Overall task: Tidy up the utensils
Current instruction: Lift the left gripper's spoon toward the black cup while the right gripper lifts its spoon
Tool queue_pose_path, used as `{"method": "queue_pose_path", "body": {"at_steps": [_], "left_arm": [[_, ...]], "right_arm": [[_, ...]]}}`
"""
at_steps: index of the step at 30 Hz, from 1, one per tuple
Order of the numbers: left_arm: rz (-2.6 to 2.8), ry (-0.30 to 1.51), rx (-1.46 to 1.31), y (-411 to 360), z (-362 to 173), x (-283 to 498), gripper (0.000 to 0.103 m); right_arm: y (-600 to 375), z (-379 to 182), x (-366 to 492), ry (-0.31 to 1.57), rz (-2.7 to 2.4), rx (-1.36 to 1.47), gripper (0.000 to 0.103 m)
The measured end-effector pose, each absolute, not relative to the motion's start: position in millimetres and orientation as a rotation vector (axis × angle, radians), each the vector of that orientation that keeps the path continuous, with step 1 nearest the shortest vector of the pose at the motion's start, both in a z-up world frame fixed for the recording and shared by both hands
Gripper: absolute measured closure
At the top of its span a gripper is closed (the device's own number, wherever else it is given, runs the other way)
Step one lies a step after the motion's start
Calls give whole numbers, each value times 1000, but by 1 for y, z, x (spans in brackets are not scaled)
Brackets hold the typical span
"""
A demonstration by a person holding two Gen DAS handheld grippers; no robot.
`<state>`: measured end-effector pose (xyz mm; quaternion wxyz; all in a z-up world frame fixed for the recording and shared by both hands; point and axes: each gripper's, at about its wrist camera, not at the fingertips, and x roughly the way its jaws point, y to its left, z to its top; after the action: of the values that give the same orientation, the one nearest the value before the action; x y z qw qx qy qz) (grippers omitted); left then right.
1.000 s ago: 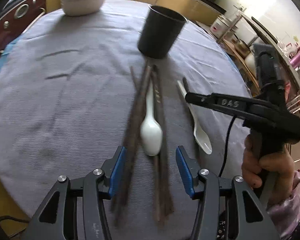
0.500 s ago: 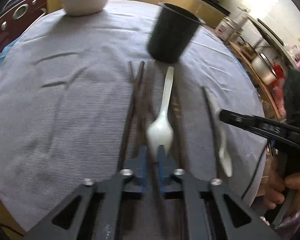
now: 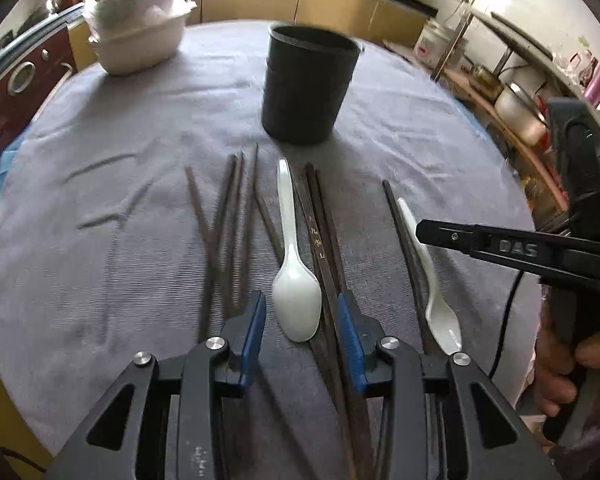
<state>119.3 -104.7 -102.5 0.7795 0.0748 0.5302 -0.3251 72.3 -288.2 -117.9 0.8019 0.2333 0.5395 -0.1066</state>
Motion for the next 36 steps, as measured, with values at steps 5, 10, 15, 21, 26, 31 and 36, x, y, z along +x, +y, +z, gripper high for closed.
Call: {"method": "queue_pose_path", "body": {"at_steps": [5, 10, 15, 21, 26, 31, 36], "left_arm": [[-748, 1200, 56, -99, -118, 134, 65], [-805, 1189, 32, -99, -120, 131, 73], [-822, 1163, 8, -86, -113, 126, 74], [-822, 1107, -18, -69, -88, 123, 74], [-841, 1013, -8, -60, -48, 119, 74], [-858, 936, 14, -61, -14, 128, 74], [-848, 884, 43, -71, 7, 151, 74]], "right_arm": [[-285, -120, 79, 1180, -218, 473, 59], [-275, -126, 87, 1196, -198, 409, 88], [-274, -122, 80, 1159, -170, 412, 92], [-274, -90, 66, 1058, -109, 434, 93], [-271, -56, 65, 932, -72, 422, 93], [-270, -20, 81, 808, -71, 405, 95], [-270, 13, 105, 717, -89, 360, 95]]}}
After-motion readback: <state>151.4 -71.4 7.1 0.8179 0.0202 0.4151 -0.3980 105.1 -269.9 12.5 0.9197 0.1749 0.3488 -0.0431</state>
